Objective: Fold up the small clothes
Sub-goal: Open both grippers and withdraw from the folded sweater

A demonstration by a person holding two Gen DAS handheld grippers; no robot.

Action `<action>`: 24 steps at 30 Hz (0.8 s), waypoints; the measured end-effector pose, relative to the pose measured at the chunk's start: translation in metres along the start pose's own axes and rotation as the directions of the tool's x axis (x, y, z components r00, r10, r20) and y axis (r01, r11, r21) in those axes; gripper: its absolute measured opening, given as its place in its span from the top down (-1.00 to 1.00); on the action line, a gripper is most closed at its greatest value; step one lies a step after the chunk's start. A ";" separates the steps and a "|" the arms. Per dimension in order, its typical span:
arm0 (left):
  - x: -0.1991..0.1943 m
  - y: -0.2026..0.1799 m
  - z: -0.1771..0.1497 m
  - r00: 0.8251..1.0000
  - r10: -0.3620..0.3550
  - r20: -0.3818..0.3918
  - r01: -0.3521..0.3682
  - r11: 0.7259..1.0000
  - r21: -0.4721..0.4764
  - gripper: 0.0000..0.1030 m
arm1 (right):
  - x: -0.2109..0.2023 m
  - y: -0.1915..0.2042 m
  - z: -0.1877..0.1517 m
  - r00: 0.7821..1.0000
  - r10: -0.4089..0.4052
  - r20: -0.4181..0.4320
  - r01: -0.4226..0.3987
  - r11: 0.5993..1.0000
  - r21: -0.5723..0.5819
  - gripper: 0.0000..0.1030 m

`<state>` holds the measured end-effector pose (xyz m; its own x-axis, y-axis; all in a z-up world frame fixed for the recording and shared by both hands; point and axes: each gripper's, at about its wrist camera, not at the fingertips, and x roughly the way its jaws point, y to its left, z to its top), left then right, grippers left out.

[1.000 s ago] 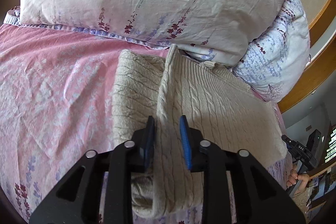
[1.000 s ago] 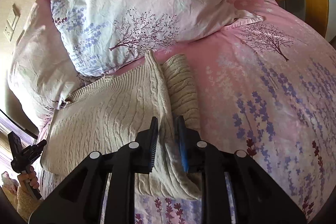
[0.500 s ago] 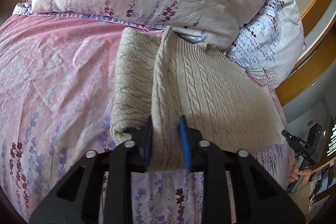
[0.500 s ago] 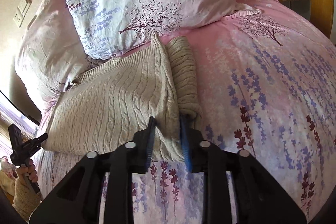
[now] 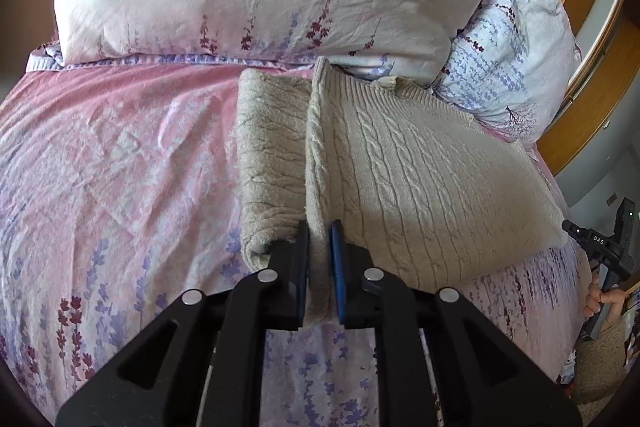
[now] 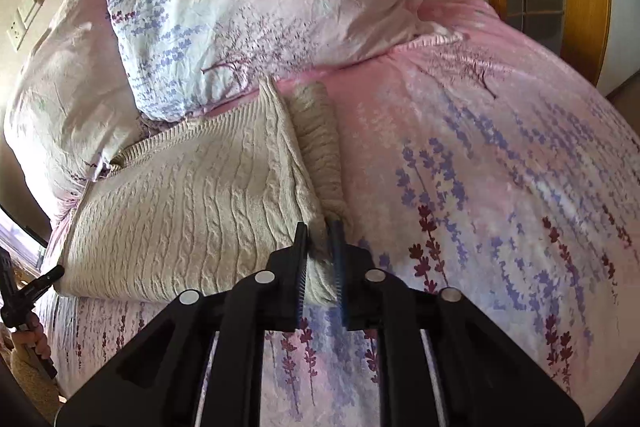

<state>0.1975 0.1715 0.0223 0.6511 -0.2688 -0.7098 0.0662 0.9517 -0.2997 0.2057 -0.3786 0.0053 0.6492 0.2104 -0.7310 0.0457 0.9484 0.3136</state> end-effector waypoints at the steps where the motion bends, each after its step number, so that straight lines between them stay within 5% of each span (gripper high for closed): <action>1: -0.006 -0.001 0.002 0.999 0.026 0.033 -0.026 1.000 0.000 0.68 | -0.006 0.004 0.004 0.999 0.001 0.033 0.000 1.000 -0.012 0.40; 3: -0.018 -0.007 0.007 0.992 0.067 0.108 -0.067 0.998 0.000 0.44 | -0.011 0.016 0.011 0.997 0.016 0.079 -0.012 0.999 -0.053 0.24; 5: -0.020 -0.021 0.012 0.986 0.058 0.155 -0.062 0.998 0.021 0.42 | -0.003 0.031 0.015 0.998 0.029 0.062 -0.023 0.995 -0.102 0.24; 13: 0.036 -0.047 0.011 0.999 0.042 0.008 -0.042 0.997 0.071 0.50 | 0.054 0.058 0.010 0.996 -0.039 -0.078 0.023 0.982 -0.189 0.22; 19: 0.036 -0.033 0.013 1.000 0.028 0.015 -0.028 0.999 0.043 0.55 | 0.062 0.063 0.011 0.993 -0.094 -0.074 0.076 0.973 -0.219 0.12; 24: 0.011 0.001 0.024 0.996 -0.005 0.092 0.015 0.994 -0.111 0.01 | 0.048 0.073 0.011 0.998 -0.054 -0.015 0.049 0.972 -0.230 -0.06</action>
<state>0.2229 0.1726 0.0292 0.7172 -0.2591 -0.6469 -0.0078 0.9253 -0.3792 0.2488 -0.3015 0.0001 0.6339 0.1623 -0.7562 -0.0979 0.9867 0.1297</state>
